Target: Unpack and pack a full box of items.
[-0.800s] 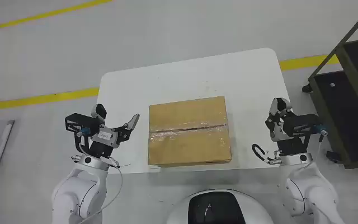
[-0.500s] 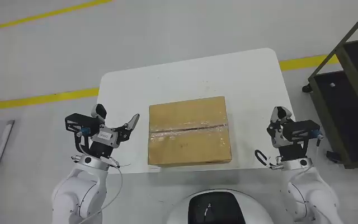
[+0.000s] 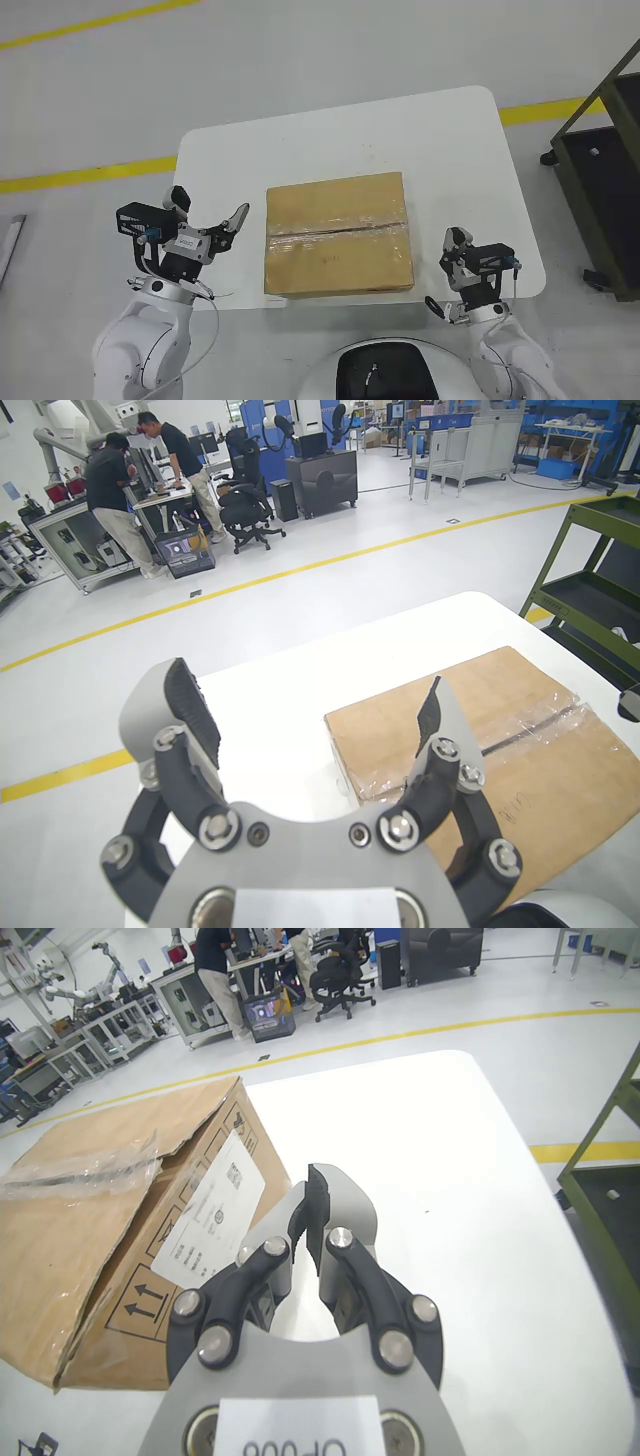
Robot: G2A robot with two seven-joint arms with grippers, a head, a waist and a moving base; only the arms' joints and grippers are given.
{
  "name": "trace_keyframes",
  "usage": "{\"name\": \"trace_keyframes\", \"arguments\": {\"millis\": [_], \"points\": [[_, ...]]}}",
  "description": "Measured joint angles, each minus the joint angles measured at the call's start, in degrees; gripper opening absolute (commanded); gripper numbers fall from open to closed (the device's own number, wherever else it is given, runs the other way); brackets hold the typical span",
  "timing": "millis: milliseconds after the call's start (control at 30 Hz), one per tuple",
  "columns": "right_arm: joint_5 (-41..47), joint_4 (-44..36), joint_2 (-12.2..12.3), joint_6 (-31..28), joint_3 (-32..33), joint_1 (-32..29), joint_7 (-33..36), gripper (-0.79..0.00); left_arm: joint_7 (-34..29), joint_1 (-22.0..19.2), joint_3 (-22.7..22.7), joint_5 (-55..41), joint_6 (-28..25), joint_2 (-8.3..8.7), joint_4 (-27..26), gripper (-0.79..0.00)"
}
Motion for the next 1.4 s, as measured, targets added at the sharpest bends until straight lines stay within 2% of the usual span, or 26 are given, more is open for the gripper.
{"name": "trace_keyframes", "arguments": {"millis": [300, 800, 1100, 1200, 1400], "points": [[2.0, 7.2, 0.2, -2.6, -2.6, 5.5, -2.7, -0.785, 0.0, 0.0, 0.0, 0.0, 0.0, 0.0, 0.0, 0.0], [3.1, 8.5, 1.3, -9.9, -3.9, 8.7, -1.2, -0.785, 0.0, 0.0, 0.0, 0.0, 0.0, 0.0, 0.0, 0.0], [2.8, 5.2, 2.0, -7.4, -1.6, 7.3, -1.2, -0.785, 0.0, 0.0, 0.1, -0.1, -0.1, 0.0, 0.0, 0.0], [2.7, 2.2, 2.4, -6.1, 0.7, 5.3, -1.1, -0.785, -0.5, 0.2, 2.1, -2.8, -2.7, -0.01, -0.2, 0.0], [2.4, -3.4, 3.3, -7.5, 5.0, 1.1, -0.6, -0.785, -4.4, -1.5, 8.5, -6.8, -8.4, 0.04, 0.7, 0.0]]}}
